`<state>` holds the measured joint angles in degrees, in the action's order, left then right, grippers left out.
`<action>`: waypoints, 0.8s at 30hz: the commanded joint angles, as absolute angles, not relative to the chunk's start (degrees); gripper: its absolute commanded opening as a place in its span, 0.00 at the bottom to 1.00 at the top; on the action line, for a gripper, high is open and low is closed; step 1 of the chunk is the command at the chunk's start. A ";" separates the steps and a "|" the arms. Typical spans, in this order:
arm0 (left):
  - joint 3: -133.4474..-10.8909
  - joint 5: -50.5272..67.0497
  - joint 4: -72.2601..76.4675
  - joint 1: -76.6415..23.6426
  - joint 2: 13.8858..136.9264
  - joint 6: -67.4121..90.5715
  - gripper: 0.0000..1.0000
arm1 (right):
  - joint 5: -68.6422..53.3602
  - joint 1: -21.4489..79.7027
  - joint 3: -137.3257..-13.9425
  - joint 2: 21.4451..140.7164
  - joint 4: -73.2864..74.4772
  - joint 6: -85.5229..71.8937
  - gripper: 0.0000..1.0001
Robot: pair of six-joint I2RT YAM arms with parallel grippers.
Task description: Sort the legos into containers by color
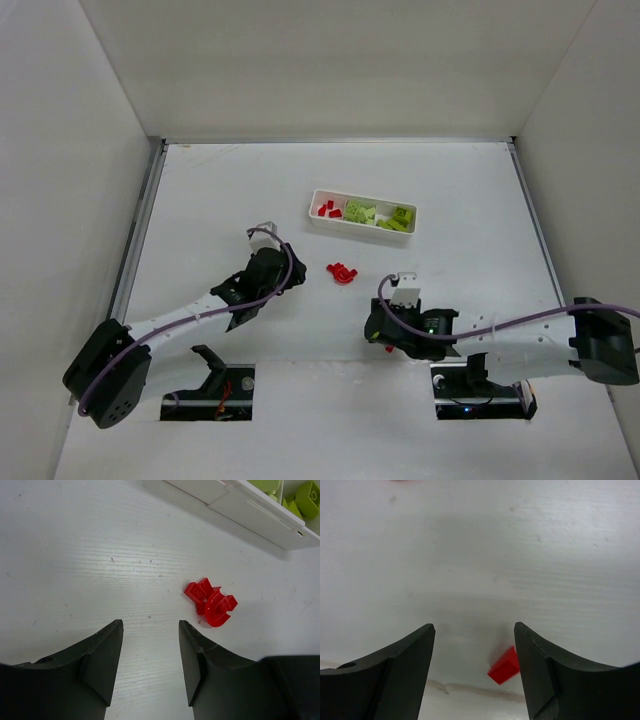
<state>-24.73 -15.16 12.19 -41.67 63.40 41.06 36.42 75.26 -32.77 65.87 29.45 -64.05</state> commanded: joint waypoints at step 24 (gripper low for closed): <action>-22.32 -10.99 15.64 -41.26 59.59 40.87 0.46 | 39.18 78.45 -39.28 72.17 42.81 -84.40 0.22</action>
<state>-22.52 -11.11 13.93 -41.50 60.80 40.62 35.38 79.42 -35.31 73.84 44.56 -88.60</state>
